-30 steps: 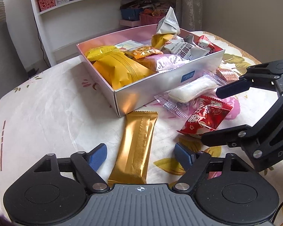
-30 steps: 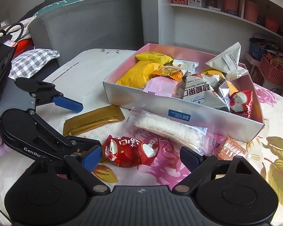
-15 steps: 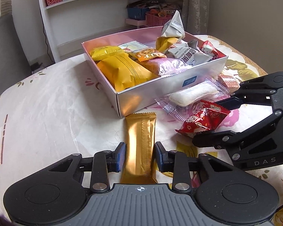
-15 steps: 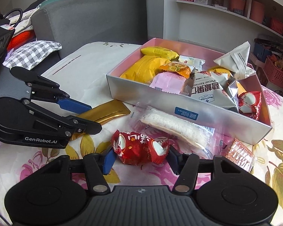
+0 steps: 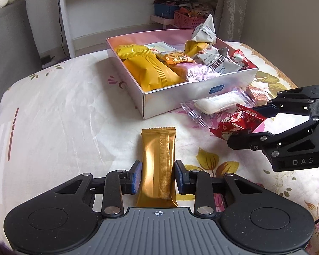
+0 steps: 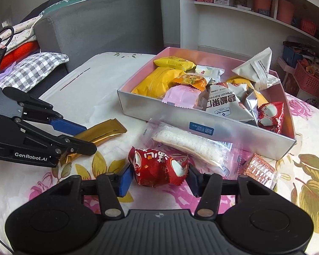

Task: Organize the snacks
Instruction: 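Grasp the gold bar with the left gripper while the right grasps the red candy bag, then carry the gold bar and red candy bag into the box and release both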

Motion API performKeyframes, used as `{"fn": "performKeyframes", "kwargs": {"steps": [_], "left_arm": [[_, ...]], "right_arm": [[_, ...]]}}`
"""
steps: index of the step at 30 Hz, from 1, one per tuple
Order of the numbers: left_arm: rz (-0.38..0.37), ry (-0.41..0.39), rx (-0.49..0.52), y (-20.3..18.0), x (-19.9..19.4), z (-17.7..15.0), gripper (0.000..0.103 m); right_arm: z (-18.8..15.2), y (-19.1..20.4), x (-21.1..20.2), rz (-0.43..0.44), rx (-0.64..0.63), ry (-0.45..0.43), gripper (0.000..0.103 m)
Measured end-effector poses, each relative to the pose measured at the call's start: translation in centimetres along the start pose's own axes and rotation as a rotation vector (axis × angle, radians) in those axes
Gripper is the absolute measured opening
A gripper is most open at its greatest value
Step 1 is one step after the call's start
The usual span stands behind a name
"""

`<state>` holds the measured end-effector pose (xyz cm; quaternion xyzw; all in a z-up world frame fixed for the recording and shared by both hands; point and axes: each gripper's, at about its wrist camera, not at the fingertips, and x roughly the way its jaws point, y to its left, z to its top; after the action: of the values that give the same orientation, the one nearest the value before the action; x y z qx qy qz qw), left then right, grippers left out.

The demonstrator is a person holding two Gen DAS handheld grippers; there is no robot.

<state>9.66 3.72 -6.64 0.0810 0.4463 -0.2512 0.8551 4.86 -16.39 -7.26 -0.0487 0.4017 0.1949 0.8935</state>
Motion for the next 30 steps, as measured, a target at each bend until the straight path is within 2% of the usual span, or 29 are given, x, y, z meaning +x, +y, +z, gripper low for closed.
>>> {"fn": "performKeyframes", "kwargs": {"steps": [10,16,22,30], "left_arm": [[-0.006,-0.036,-0.055,0.7,-2.2,-0.4,0.030],[-0.021,-0.113,-0.121,1.3,-4.4,0.8,0.030],[-0.024,-0.179,-0.184,1.0,-5.4,3.1,0.030],[-0.018,-0.202,-0.185,0.0,-2.8,8.3,0.030]], "right_arm": [[0.6,-0.1,-2.1,0.008,0.042,-0.032,0.046],[1.7,-0.9,-4.0,0.009,0.083,-0.100,0.046],[2.9,-2.8,-5.0,0.014,0.188,-0.158,0.046],[6.5,-5.9,-2.9,-0.041,0.262,-0.183,0.046]]}}
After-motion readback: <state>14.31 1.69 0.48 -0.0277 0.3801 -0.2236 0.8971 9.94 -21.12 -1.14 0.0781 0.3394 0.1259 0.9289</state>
